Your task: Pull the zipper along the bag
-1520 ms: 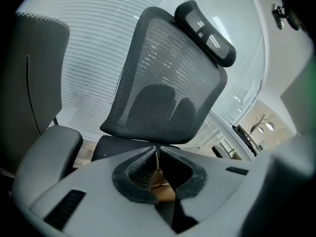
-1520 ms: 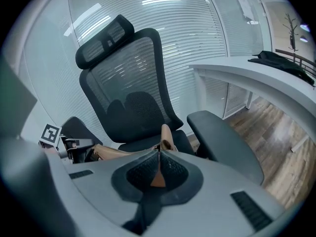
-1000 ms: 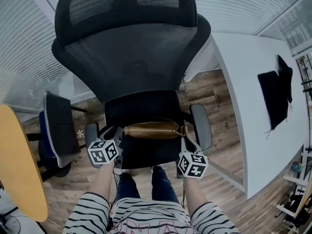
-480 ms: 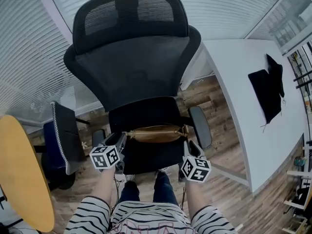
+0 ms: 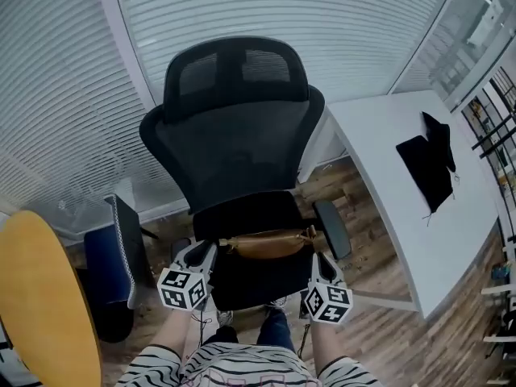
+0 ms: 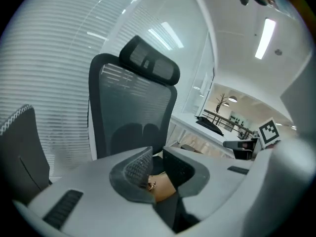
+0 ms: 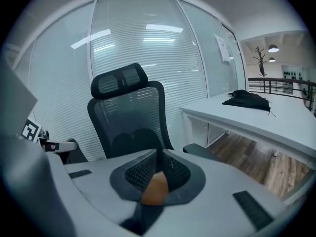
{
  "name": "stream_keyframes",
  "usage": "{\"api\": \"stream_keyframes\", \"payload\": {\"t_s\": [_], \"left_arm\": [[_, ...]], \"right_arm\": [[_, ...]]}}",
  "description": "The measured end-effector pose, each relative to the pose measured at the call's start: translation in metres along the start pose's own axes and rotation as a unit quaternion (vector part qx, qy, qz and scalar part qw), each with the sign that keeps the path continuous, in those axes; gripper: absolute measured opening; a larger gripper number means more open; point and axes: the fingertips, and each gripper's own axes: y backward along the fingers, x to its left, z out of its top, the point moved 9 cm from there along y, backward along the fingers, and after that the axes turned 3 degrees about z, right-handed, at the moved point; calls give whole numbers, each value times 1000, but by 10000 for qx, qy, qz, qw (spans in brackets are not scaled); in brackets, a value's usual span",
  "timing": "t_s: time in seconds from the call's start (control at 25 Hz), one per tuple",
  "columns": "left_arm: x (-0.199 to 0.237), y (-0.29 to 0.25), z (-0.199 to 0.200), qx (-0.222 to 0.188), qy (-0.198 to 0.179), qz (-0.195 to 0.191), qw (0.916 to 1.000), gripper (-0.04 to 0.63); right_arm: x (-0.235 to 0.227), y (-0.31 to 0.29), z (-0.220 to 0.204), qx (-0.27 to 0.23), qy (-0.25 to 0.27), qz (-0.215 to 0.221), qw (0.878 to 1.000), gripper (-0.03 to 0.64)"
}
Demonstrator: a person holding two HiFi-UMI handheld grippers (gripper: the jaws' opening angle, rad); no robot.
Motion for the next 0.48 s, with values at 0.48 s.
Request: {"api": "stream_keyframes", "payload": {"t_s": [0.48], "left_arm": [[-18,82,54,-898,-1195,-660,9866,28]], "right_arm": [[62,62,11,-743,141,179,9970,35]]}}
